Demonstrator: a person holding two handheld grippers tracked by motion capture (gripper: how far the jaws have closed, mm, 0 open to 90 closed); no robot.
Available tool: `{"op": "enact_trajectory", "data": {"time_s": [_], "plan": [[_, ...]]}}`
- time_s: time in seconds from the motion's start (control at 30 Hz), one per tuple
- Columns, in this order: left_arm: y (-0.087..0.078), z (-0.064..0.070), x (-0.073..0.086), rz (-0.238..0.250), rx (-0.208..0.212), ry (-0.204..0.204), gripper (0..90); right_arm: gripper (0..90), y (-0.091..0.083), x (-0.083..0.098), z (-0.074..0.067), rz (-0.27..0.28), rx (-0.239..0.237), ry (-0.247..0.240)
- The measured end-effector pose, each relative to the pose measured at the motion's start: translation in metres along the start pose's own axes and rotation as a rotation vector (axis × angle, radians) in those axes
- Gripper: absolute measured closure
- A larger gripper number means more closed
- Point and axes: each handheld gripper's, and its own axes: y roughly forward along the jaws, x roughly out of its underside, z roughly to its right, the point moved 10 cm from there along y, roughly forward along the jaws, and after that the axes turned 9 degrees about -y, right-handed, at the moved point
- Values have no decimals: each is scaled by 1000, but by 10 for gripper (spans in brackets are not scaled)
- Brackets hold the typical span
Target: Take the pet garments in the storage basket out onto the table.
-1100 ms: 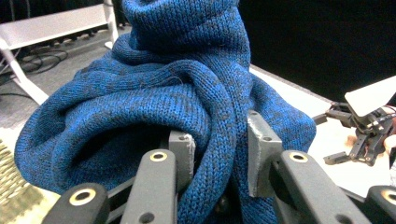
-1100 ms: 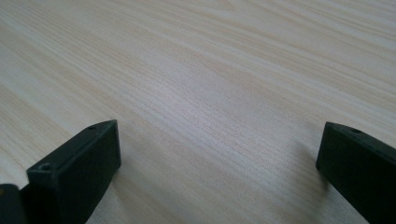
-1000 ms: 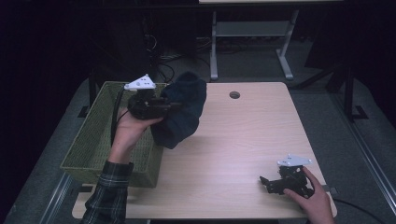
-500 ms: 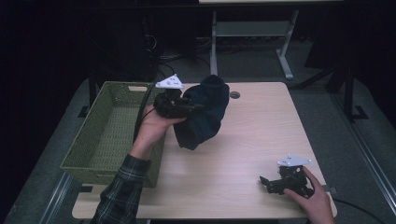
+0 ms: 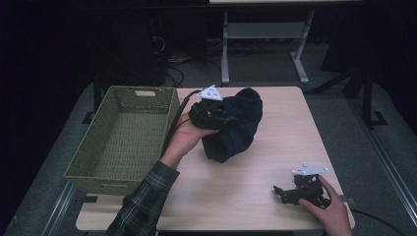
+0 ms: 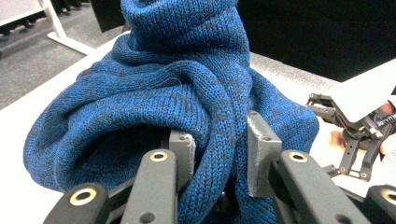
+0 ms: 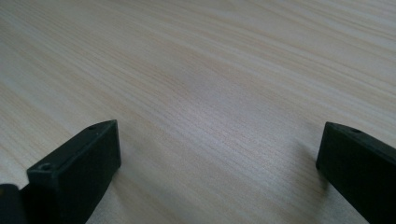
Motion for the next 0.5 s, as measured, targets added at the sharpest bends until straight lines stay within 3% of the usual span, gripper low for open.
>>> {"op": "enact_trajectory", "data": {"time_s": [0.5], "plan": [[50,12,11,-33,19,-5,684,0,0,0,0,2,-2,-2]]}}
